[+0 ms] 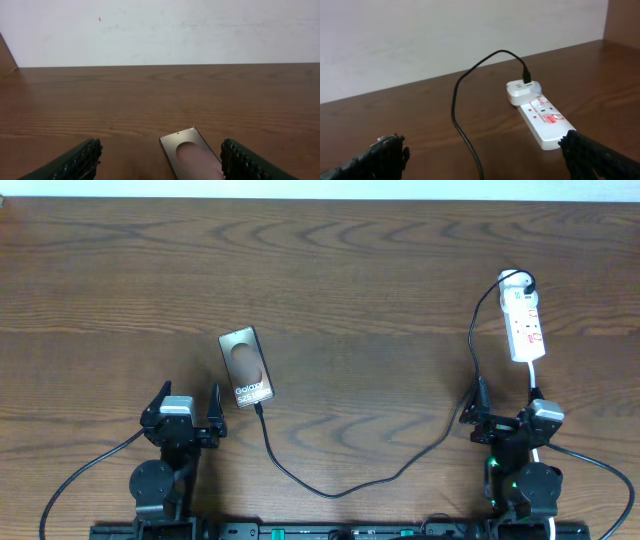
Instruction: Plug charger to phone and switch on socket
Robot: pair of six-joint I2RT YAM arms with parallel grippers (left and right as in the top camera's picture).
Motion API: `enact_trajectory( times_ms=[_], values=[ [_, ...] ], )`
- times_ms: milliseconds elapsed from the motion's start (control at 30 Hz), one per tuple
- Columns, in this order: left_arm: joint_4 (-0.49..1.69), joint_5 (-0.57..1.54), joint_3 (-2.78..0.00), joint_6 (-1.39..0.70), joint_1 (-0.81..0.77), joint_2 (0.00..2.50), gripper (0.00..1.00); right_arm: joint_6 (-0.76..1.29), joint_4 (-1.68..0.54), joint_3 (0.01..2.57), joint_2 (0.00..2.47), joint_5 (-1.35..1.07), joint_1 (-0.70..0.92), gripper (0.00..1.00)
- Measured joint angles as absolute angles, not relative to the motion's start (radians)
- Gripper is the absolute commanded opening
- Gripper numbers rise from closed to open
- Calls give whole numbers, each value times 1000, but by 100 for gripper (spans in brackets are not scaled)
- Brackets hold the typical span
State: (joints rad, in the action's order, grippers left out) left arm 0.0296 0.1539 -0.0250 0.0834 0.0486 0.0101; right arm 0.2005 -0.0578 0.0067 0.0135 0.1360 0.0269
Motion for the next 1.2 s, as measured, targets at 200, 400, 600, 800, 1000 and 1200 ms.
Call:
enact_trajectory(
  times_ms=[200, 400, 600, 800, 1000, 1200],
  values=[
    [30, 154, -25, 83, 49, 10, 78, 170, -57, 7, 13, 136, 49, 99],
    [30, 154, -25, 83, 49, 10, 78, 166, -57, 7, 13, 136, 49, 99],
    [30, 154, -25, 83, 49, 10, 78, 165, -57, 7, 13, 136, 49, 99],
    [30, 154, -25, 83, 49, 10, 78, 163, -57, 7, 13, 136, 49, 99],
    [30, 154, -25, 83, 49, 10, 78, 163, -57, 7, 13, 136, 49, 99],
    [30, 154, -25, 83, 49, 10, 78, 163, -57, 7, 13, 136, 49, 99]
  ],
)
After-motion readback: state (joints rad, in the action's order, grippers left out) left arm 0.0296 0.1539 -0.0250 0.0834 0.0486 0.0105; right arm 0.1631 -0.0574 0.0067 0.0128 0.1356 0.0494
